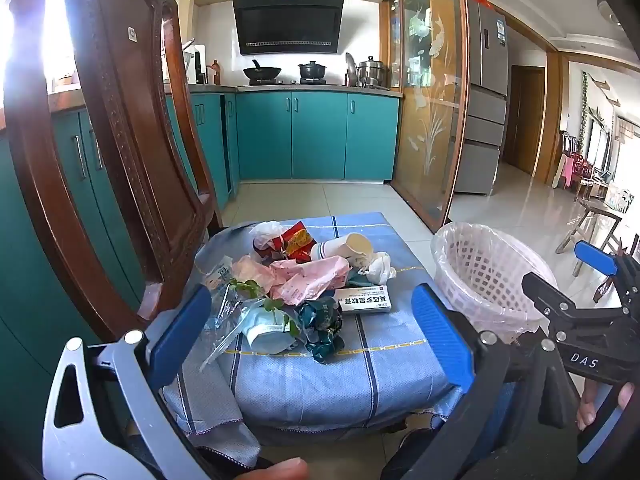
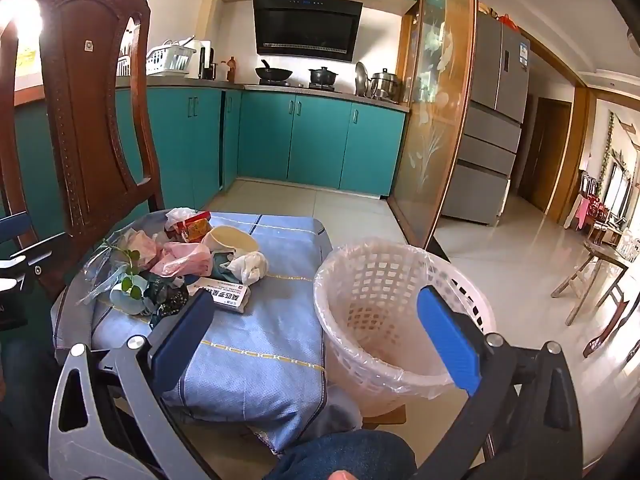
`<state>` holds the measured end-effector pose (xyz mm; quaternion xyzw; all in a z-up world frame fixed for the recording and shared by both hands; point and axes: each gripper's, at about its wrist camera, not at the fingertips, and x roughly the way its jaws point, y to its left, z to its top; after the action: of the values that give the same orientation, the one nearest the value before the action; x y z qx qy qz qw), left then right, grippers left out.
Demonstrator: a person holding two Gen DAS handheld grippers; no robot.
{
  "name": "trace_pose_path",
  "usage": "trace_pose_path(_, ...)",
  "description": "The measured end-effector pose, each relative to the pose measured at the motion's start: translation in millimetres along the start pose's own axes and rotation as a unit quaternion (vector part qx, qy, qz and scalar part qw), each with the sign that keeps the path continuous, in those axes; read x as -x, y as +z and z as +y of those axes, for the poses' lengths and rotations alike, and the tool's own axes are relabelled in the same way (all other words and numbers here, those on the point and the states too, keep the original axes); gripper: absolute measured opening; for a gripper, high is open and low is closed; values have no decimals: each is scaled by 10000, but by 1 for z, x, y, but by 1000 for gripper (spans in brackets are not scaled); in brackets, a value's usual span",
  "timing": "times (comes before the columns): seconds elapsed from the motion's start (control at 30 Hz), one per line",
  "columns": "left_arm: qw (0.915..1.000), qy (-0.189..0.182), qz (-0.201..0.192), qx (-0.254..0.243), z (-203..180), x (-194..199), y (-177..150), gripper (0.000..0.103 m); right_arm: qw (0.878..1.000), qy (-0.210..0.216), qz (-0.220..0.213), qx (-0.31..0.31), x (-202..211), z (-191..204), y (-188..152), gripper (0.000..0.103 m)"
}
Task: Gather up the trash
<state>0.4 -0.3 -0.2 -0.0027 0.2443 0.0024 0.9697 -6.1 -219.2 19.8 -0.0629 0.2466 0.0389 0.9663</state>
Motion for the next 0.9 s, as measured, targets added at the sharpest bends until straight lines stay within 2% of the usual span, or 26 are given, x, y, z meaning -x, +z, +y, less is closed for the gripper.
trace_pose_path(0.9,10000,-15,-26,24,-2,-3,0,100,9999,-18,-88,71,5,9,-1,100)
